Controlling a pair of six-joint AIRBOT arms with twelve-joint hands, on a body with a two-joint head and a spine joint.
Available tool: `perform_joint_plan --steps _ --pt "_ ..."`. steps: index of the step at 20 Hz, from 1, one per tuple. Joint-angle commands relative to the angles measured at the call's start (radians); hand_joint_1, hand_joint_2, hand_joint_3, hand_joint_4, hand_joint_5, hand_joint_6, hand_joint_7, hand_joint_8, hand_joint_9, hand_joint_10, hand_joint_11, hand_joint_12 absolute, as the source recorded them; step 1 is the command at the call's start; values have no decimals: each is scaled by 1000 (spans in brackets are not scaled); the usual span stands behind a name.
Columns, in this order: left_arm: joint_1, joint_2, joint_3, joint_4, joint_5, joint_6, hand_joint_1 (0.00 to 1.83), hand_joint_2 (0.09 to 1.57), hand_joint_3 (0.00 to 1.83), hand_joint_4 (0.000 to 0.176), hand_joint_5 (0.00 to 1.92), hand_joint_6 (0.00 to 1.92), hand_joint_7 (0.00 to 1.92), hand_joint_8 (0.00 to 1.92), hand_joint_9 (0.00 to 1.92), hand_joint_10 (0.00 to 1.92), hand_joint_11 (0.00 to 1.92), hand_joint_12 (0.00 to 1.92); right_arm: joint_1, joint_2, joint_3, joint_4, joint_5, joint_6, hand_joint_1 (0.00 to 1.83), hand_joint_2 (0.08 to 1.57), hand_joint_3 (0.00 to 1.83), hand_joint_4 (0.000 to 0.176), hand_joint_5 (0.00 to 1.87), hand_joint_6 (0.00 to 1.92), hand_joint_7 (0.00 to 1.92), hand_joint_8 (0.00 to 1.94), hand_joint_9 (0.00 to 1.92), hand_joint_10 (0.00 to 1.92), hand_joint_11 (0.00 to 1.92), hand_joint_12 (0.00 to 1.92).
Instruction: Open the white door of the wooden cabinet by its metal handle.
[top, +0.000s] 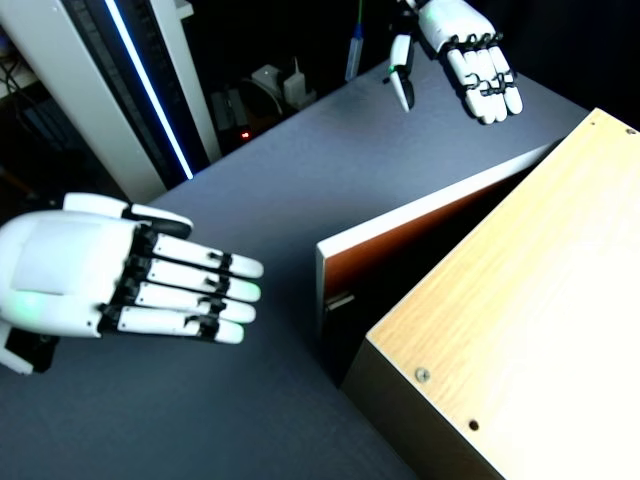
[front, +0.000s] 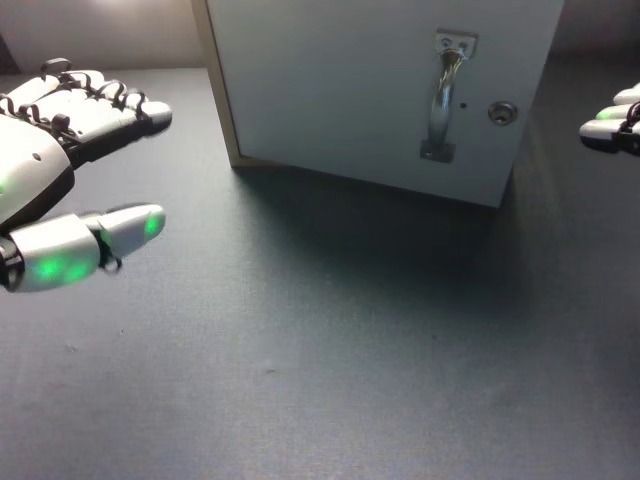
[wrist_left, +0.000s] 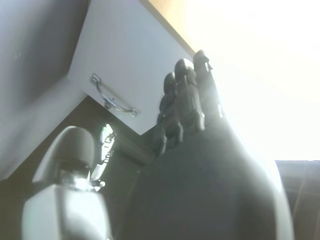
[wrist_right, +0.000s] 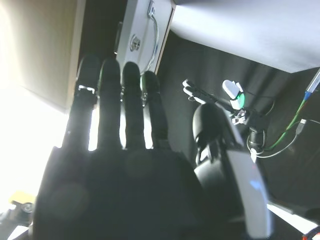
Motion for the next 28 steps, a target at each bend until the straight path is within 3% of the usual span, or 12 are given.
perform_joint_plan --steps 1,3,4,6,8,9,15,17,18,21,23,28 --pt "-4 -1 5 -9 -121 -2 12 1464 15 0 300 6 280 6 191 16 0 272 3 4 5 36 109 0 1023 1302 0 0 320 1 291 0 202 1 157 207" --pt "-4 -1 5 -9 -121 -2 24 1462 3 0 298 2 271 1 177 3 0 208 3 3 5 36 109 0 834 1326 9 0 298 2 286 6 204 9 192 144" --pt "-4 -2 5 -9 -121 -2 48 1459 0 0 308 4 277 2 182 3 0 213 3 2 6 37 109 0 693 1339 12 33 287 0 295 6 219 11 195 134" --pt "-4 -2 5 -8 -121 -2 56 1456 0 28 307 2 276 1 185 4 0 212 4 -6 14 45 109 0 538 1360 12 38 269 0 304 3 227 5 162 110" --pt "-4 -2 5 -5 -121 -3 56 1457 0 32 312 0 289 1 204 3 0 264 6 -16 24 54 109 0 473 1383 9 17 265 0 299 0 218 1 166 87" --pt "-4 -2 5 -3 -122 -4 54 1458 1 22 314 1 289 0 202 1 0 273 10 -21 30 55 109 0 444 1392 8 3 255 0 272 0 208 0 163 71" --pt "-4 -5 5 -1 -120 -8 46 1453 1 18 301 0 281 0 212 1 0 345 39 -43 59 69 107 0 7 1425 0 0 3 0 2 0 2 0 52 0" --pt "-3 -5 5 -1 -119 -8 56 1443 0 30 298 1 298 1 236 3 0 441 54 -56 73 72 98 0 0 1398 0 0 0 0 0 0 0 0 28 0" --pt "-2 -5 5 -1 -120 -8 62 1448 1 21 293 1 283 4 213 8 0 365 61 -63 78 73 92 0 0 1396 0 0 0 0 0 0 0 0 5 0" --pt "-2 -6 5 -1 -120 -8 59 1426 0 25 297 1 313 4 248 8 0 452 77 -83 95 72 72 0 0 1375 0 0 0 0 0 0 0 0 0 0" --pt "-2 -7 5 -1 -120 -8 64 1442 4 0 300 2 318 5 252 8 0 458 87 -94 106 72 58 0 46 1393 0 0 0 0 0 0 0 0 0 0" --pt "-1 -8 4 0 -121 -10 97 1478 6 0 278 0 282 0 236 3 26 400 106 -114 130 73 29 0 200 1406 0 0 0 0 0 0 0 0 0 0"
